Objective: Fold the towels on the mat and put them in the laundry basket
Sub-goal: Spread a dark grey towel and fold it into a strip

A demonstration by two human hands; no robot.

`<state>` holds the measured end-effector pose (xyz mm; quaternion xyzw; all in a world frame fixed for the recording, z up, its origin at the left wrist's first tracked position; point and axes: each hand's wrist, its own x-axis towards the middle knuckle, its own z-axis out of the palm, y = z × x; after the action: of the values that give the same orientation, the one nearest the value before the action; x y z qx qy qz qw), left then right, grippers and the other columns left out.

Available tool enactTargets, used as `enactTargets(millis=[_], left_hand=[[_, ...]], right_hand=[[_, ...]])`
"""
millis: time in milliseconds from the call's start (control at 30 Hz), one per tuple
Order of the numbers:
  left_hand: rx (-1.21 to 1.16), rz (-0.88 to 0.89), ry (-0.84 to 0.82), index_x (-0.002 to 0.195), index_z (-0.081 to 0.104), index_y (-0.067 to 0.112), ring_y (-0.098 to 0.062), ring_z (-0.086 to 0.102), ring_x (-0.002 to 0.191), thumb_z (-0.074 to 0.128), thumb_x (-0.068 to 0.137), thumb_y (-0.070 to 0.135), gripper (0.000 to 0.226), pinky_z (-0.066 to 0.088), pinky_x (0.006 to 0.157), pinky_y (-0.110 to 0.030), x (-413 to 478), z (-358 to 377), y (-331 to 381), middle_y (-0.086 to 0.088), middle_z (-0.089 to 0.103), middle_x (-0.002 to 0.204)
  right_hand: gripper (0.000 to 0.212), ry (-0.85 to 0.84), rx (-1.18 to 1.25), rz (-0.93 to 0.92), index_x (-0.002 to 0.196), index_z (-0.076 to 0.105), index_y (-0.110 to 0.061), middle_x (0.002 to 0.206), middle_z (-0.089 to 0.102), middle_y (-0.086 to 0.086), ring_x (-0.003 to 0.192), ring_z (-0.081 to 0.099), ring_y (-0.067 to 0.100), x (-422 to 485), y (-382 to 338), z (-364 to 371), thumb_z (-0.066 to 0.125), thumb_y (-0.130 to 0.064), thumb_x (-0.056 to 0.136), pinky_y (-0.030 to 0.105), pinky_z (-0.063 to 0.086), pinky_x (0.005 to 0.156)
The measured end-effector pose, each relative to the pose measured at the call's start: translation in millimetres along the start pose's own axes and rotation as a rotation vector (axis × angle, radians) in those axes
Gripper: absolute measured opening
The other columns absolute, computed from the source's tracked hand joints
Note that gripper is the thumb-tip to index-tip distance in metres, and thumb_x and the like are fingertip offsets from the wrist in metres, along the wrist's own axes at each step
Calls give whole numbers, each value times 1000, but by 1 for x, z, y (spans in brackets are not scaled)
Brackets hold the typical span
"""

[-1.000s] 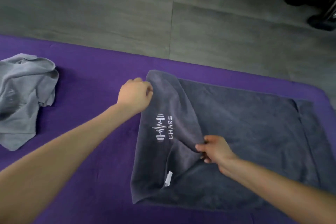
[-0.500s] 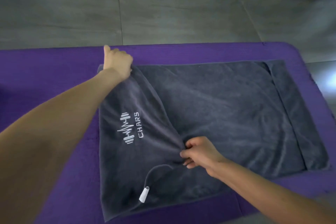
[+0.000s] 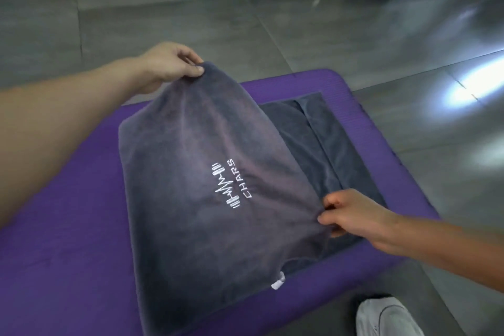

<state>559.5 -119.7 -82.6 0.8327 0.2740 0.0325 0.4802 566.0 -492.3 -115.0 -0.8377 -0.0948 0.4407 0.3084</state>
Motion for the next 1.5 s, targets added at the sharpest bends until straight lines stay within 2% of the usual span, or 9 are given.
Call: enactTargets(millis=[167, 333, 433, 533, 633, 800, 1033, 1300, 1500], left_hand=[[137, -65, 16, 75, 57, 18, 2, 48, 38, 63, 87, 6, 18, 35, 39, -12, 48, 81, 51, 1, 50, 67], [209, -133, 42, 83, 61, 14, -10, 54, 50, 61, 88, 4, 11, 38, 30, -12, 87, 167, 94, -9, 56, 78], [180, -173, 93, 84, 58, 20, -19, 55, 81, 58, 89, 3, 17, 42, 30, -19, 110, 203, 116, -5, 54, 95], [214, -187, 128, 87, 57, 19, -21, 55, 81, 56, 89, 1, 18, 45, 31, -25, 133, 235, 133, -5, 55, 95], [335, -204, 63, 79, 60, 17, -24, 58, 68, 55, 88, 0, 20, 56, 49, -34, 146, 266, 134, -10, 62, 94], [383, -183, 84, 106, 67, 16, -23, 61, 107, 54, 87, 6, 25, 45, 92, -27, 156, 305, 110, -8, 64, 119], [543, -217, 221, 117, 62, 13, -30, 52, 119, 46, 85, 1, 37, 38, 100, -31, 135, 255, 58, -13, 59, 125], [808, -512, 454, 109, 59, -3, -50, 51, 106, 52, 88, 13, 27, 46, 84, -51, 32, 136, -49, -32, 53, 115], [619, -648, 440, 83, 60, -6, -43, 58, 89, 54, 91, 26, 34, 42, 66, -38, -22, 113, -101, -24, 62, 86]], right_hand=[[23, 152, 369, 43, 67, 48, -15, 65, 51, 2, 61, 47, 14, 20, 51, -60, 50, 1, 84, 25, 34, 53], [10, 191, 208, -44, 82, 57, -3, 72, 55, 2, 71, 49, 13, 33, 104, -93, 50, -3, 89, 30, 38, 66], [14, 207, 254, -33, 75, 56, -1, 67, 51, 4, 68, 46, 15, 46, 122, -118, 51, 0, 88, 30, 34, 63], [26, 259, 272, -7, 61, 44, -9, 59, 40, 3, 61, 37, 15, 64, 142, -147, 49, 4, 83, 30, 28, 58], [31, 266, 146, 17, 59, 34, -15, 55, 32, 0, 57, 31, 14, 84, 158, -156, 51, 2, 80, 30, 23, 54], [26, 314, -230, 35, 64, 39, -16, 61, 47, -4, 56, 42, 13, 101, 175, -152, 52, -18, 86, 29, 29, 50], [24, 515, -722, -186, 109, 58, -17, 103, 64, 0, 95, 60, 23, 124, 132, -164, 44, -31, 95, 28, 31, 62], [36, 607, -626, -361, 117, 57, -6, 114, 60, 12, 106, 53, 33, 208, 45, -154, 49, -32, 94, 39, 44, 78], [45, 626, -516, -312, 122, 54, -2, 121, 57, 20, 113, 49, 40, 259, -1, -155, 56, -34, 90, 43, 43, 88]])
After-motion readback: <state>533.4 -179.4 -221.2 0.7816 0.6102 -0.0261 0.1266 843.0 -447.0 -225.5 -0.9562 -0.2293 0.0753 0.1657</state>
